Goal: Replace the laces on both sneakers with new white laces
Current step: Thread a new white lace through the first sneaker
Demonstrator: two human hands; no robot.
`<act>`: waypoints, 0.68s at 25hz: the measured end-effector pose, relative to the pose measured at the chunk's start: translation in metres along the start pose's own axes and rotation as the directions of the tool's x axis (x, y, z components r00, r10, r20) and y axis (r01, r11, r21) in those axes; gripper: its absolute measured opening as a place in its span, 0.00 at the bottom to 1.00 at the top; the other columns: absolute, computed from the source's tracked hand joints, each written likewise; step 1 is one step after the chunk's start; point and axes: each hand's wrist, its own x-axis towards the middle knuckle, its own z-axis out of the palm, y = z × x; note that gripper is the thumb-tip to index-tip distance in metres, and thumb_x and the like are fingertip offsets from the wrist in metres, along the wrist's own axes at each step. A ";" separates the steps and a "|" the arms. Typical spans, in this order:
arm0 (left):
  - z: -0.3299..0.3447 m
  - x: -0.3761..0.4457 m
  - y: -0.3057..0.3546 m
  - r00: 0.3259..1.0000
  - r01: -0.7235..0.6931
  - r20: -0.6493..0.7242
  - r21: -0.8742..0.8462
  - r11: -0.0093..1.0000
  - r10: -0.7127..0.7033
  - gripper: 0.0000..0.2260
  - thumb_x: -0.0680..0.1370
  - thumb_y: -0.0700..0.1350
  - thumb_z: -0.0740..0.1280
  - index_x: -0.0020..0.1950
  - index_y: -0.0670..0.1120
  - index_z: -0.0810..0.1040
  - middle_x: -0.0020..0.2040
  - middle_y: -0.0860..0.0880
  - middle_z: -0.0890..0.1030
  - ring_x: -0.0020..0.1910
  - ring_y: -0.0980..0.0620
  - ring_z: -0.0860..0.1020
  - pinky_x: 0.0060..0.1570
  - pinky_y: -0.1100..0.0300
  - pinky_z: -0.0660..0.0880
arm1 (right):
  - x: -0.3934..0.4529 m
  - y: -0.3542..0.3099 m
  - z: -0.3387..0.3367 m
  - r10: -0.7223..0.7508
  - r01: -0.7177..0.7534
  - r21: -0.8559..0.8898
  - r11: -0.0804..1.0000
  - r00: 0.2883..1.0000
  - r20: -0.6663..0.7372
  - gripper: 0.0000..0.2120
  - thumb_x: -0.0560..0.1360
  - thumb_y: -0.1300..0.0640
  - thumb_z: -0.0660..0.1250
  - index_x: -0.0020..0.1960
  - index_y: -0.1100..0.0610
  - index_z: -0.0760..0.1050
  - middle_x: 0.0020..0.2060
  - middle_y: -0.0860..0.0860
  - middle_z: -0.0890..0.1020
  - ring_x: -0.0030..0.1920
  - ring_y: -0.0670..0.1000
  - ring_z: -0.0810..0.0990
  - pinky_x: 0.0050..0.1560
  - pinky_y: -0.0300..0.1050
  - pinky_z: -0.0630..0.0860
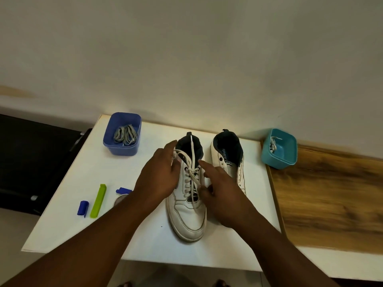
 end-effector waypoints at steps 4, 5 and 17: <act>0.003 0.003 -0.001 0.990 0.141 -0.014 -0.092 0.986 -0.143 0.31 0.82 0.57 0.62 0.82 0.52 0.53 0.73 0.47 0.73 0.66 0.46 0.77 0.65 0.50 0.73 | -0.002 0.004 0.000 -0.006 0.006 0.002 1.000 1.000 -0.015 0.32 0.81 0.49 0.67 0.80 0.38 0.57 0.65 0.46 0.74 0.51 0.45 0.79 0.55 0.47 0.79; 0.002 0.002 0.000 0.991 0.135 -0.012 -0.052 0.990 -0.135 0.32 0.82 0.56 0.63 0.82 0.51 0.52 0.74 0.46 0.71 0.68 0.45 0.76 0.65 0.50 0.72 | -0.002 0.004 0.001 -0.010 0.010 0.001 1.000 0.999 -0.034 0.32 0.81 0.49 0.66 0.80 0.38 0.57 0.67 0.46 0.73 0.55 0.46 0.79 0.57 0.45 0.78; -0.042 -0.023 0.060 0.898 -0.064 -0.307 0.617 0.784 0.315 0.35 0.82 0.64 0.49 0.83 0.49 0.39 0.82 0.38 0.43 0.81 0.35 0.42 0.73 0.27 0.47 | -0.002 -0.016 -0.013 -0.257 0.064 -0.374 0.925 0.831 -0.493 0.43 0.81 0.33 0.59 0.84 0.44 0.38 0.83 0.59 0.38 0.82 0.62 0.35 0.80 0.66 0.43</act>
